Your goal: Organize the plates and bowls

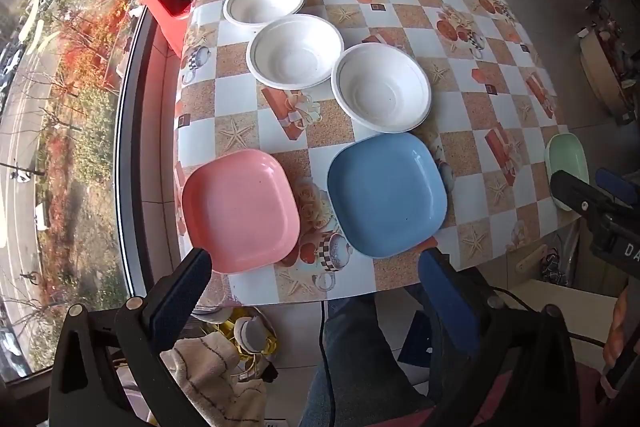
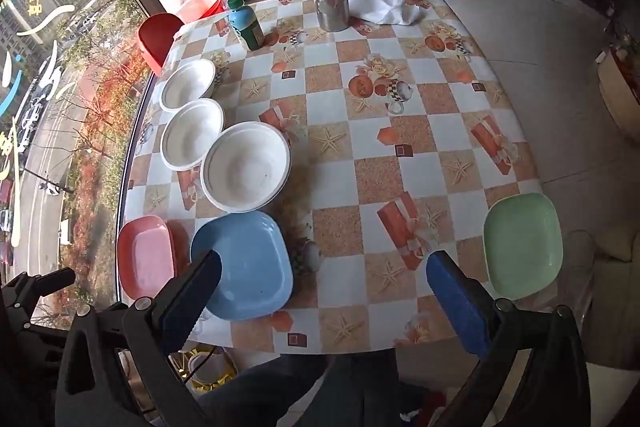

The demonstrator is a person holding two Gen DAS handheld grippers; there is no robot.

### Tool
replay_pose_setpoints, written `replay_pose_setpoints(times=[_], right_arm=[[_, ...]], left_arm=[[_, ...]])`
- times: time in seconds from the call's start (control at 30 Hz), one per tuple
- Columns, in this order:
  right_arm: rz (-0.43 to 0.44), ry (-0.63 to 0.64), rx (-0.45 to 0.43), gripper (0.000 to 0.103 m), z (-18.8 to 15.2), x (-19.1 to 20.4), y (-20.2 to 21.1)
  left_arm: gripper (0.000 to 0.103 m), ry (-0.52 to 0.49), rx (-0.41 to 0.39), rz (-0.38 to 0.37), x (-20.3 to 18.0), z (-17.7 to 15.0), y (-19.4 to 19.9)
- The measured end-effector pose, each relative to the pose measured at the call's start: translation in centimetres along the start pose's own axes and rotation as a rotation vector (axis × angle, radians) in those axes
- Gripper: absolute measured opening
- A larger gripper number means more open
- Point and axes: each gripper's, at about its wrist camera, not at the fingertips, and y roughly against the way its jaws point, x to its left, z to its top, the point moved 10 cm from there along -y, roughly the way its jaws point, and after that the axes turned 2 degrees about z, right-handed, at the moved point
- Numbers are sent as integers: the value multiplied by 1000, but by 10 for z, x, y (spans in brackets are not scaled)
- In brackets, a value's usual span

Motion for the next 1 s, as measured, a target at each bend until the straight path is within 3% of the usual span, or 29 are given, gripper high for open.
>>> replay_pose_setpoints(times=[0.2, 0.57, 0.67, 1.0], right_arm=[[10, 18, 98, 103, -21, 22, -7], [-19, 25, 114, 103, -12, 31, 1], [-14, 31, 110, 103, -10, 33, 1], [23, -14, 135, 103, -19, 35, -6]], left_arm=[[103, -3, 14, 44, 12, 0, 2], [103, 44, 3, 24, 28, 5, 7], [103, 48, -57, 15, 29, 10, 6], [103, 22, 69, 62, 36, -9, 5]])
